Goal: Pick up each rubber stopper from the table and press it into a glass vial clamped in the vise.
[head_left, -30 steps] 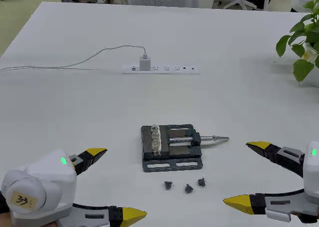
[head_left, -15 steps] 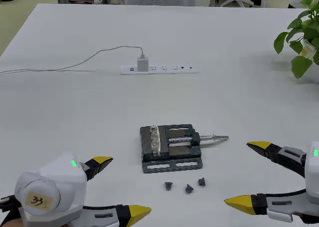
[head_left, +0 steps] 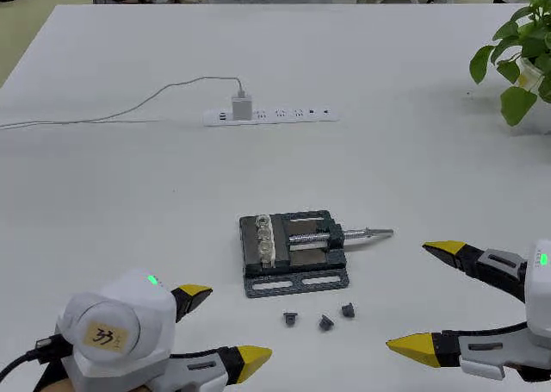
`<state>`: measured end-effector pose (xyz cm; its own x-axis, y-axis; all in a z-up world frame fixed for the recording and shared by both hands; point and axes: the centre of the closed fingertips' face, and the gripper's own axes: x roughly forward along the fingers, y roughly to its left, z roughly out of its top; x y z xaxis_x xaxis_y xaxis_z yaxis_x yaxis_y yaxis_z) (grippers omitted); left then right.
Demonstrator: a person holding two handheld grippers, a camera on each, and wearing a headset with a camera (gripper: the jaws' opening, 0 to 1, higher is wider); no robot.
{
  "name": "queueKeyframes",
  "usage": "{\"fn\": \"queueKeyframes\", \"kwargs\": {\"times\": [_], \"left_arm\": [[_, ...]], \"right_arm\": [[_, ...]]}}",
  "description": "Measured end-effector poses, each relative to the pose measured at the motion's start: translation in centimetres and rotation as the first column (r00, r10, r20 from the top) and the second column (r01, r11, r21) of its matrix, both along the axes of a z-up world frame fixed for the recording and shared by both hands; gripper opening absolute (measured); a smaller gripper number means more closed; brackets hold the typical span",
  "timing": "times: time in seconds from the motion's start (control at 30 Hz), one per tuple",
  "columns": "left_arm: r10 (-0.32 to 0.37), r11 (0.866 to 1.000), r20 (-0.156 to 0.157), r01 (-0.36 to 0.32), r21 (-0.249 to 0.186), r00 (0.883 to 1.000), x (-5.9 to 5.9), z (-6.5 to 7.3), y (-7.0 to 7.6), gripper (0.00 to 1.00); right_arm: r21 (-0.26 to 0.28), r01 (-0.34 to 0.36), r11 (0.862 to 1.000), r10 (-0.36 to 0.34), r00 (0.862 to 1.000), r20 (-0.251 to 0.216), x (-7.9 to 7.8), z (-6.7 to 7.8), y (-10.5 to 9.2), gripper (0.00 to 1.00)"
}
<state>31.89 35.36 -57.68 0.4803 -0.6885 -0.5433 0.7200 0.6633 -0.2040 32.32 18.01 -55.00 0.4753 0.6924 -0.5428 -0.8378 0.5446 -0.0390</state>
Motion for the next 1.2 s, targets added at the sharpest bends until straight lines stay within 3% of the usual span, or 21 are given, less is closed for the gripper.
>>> {"fn": "queueKeyframes", "kwargs": {"times": [0.33, 0.73, 1.2], "left_arm": [[0.020, 1.000, -0.072, -0.021, -0.015, 0.997, -0.4, -1.1, -1.9, 0.53], [0.029, 1.000, -0.120, -0.029, 0.005, 0.992, -0.6, -2.4, -2.7, 0.36], [0.070, 0.996, -0.204, -0.078, -0.032, 0.976, -0.6, -3.6, -3.9, 0.24]], "right_arm": [[0.006, 0.005, 1.000, -0.005, 1.000, -0.001, 0.0, 0.1, -0.1, 0.81], [0.009, 0.005, 1.000, -0.005, 1.000, -0.003, -0.1, 0.0, -0.1, 0.79], [0.008, 0.009, 1.000, -0.009, 1.000, -0.012, -0.3, -0.3, -0.1, 0.78]]}}
